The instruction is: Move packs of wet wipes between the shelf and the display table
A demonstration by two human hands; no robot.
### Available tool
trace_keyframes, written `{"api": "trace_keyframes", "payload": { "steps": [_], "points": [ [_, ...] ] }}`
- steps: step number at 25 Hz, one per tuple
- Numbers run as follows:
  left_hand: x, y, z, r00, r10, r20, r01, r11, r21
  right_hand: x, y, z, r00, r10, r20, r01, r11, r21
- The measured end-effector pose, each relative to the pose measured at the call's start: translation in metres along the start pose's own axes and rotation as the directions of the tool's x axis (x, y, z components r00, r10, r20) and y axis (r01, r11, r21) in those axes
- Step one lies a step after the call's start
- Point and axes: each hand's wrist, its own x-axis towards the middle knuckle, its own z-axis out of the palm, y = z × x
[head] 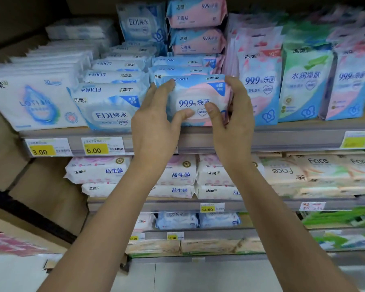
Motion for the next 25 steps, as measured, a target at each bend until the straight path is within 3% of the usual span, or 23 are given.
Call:
{"api": "trace_keyframes", "payload": {
  "steps": [3,8,11,13,16,21,25],
  "points": [
    [0.005,-0.001,0.007,0.998,-0.046,0.030,0.045,0.998,0.041,0.005,0.003,0.004,1.000,0.024,-0.010,-0.024,0.999,-0.042],
    [0.006,-0.003,0.005,0.998,0.007,0.063,-0.014,0.993,0.119,0.006,0.004,0.003,1.000,-0.015,0.001,0.015,0.988,-0.151],
    [-0.003,-0.004,0.005,0.990,0.139,0.020,-0.136,0.919,0.371,-0.006,0.004,0.002,0.995,-0.102,0.009,0.101,0.962,-0.255],
    [-0.006,-0.003,0.004,0.980,0.201,0.014,-0.186,0.879,0.438,-0.010,0.004,0.001,0.985,-0.171,-0.020,0.155,0.931,-0.330],
    [-0.005,-0.002,-0.002,0.977,0.211,-0.024,-0.183,0.896,0.403,-0.007,0.005,-0.003,0.969,-0.233,-0.086,0.181,0.899,-0.399],
    [-0.012,-0.010,-0.008,0.982,0.173,-0.071,-0.137,0.924,0.357,-0.008,0.003,-0.004,0.980,-0.189,-0.067,0.157,0.931,-0.330],
    [-0.013,-0.014,-0.009,0.999,0.039,0.026,-0.043,0.986,0.164,-0.003,0.001,-0.012,0.991,-0.133,0.014,0.130,0.941,-0.313]
  ]
}}
